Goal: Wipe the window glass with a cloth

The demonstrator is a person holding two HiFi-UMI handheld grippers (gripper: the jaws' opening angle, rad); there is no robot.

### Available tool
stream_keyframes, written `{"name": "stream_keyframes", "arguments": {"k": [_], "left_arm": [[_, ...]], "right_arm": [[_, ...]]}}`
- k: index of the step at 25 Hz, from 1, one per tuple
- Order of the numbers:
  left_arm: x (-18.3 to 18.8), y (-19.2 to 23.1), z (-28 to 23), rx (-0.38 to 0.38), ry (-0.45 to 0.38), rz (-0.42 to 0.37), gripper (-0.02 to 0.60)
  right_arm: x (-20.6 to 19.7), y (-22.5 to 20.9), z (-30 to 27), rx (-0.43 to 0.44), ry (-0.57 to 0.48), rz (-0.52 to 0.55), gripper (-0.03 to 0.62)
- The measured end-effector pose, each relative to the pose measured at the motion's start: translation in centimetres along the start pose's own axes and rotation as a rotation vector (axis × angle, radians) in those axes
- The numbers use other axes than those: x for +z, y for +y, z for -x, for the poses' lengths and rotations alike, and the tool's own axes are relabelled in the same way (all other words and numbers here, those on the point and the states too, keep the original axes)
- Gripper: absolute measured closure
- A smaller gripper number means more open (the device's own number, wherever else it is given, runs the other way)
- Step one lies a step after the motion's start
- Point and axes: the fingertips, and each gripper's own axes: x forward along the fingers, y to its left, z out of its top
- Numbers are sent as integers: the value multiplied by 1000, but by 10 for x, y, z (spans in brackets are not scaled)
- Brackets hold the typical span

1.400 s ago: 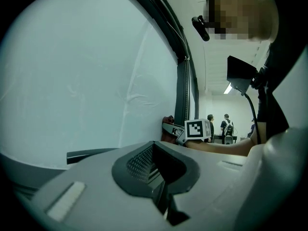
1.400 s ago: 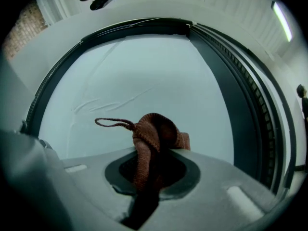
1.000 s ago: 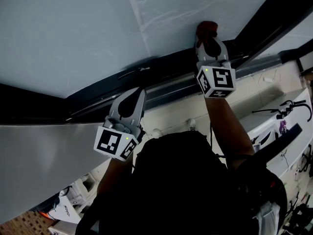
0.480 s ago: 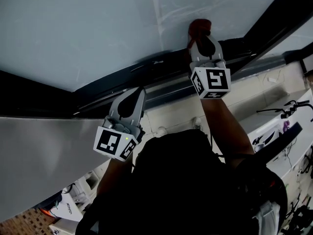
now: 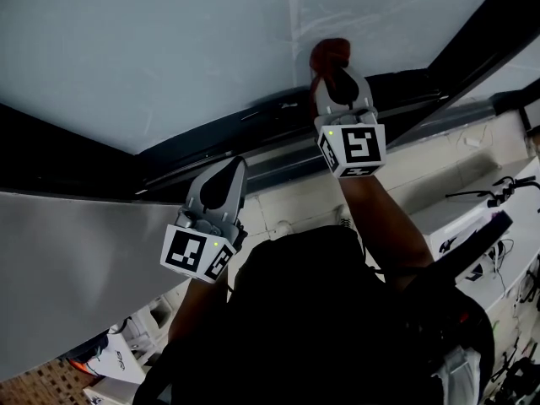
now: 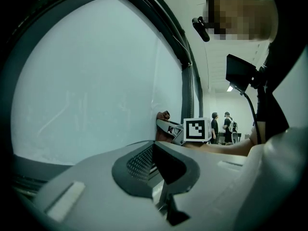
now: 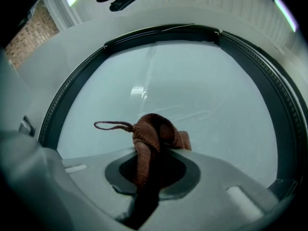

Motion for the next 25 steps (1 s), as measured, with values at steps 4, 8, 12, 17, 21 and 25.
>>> {"name": "stream_keyframes", "arguments": {"k": [4, 8, 12, 17, 21, 25], "left_arm": [[1, 3, 4, 0, -2, -1, 565], [3, 3, 7, -4, -8, -4, 565], [4, 5, 8, -2, -13, -5, 565], [5, 3, 6, -13, -15, -5, 565], [6, -4, -1, -40, -14, -7, 565], [10, -14, -15, -78, -19, -12, 565]], "right_arm": [[1, 23, -3, 50, -2, 21, 557], [5, 45, -6, 96, -12, 37, 557], [6, 56, -8, 117, -7, 28, 557], [4, 58, -8, 134, 2, 35, 557], [5, 55, -6, 183, 25, 26, 557], [11, 46, 3, 204, 37, 29, 557]]}}
